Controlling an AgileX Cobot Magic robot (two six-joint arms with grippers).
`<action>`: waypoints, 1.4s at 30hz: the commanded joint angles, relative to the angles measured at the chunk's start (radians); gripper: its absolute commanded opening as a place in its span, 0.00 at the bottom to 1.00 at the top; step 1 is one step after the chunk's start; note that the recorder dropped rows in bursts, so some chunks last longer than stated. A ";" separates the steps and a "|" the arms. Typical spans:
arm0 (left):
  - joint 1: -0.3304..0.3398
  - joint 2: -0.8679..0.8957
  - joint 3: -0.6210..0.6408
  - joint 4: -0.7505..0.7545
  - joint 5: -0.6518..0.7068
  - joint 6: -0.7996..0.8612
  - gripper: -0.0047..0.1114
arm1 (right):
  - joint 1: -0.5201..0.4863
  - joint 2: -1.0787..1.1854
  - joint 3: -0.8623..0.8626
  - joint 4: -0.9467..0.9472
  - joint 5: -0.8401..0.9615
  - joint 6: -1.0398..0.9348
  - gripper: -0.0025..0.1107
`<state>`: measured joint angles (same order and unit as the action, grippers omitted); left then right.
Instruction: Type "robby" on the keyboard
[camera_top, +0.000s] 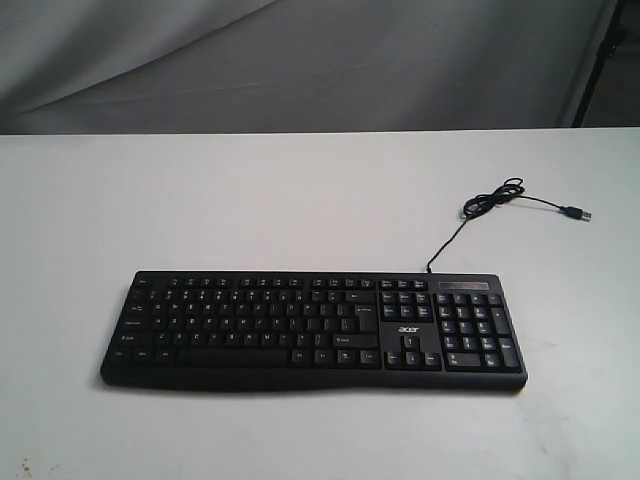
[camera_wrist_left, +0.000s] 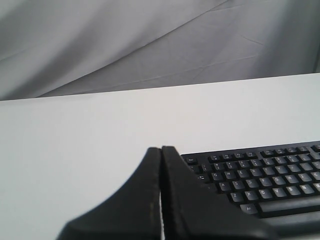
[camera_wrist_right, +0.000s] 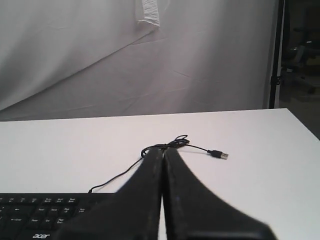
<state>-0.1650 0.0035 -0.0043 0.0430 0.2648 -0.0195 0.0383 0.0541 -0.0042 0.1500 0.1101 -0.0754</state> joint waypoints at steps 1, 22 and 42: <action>-0.006 -0.003 0.004 0.005 -0.007 -0.003 0.04 | -0.017 -0.026 0.004 -0.015 0.107 -0.006 0.02; -0.006 -0.003 0.004 0.005 -0.007 -0.003 0.04 | -0.017 -0.026 0.004 -0.010 0.221 -0.002 0.02; -0.006 -0.003 0.004 0.005 -0.007 -0.003 0.04 | -0.017 -0.026 0.004 -0.008 0.221 0.000 0.02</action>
<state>-0.1650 0.0035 -0.0043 0.0430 0.2648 -0.0195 0.0295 0.0351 -0.0033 0.1465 0.3313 -0.0754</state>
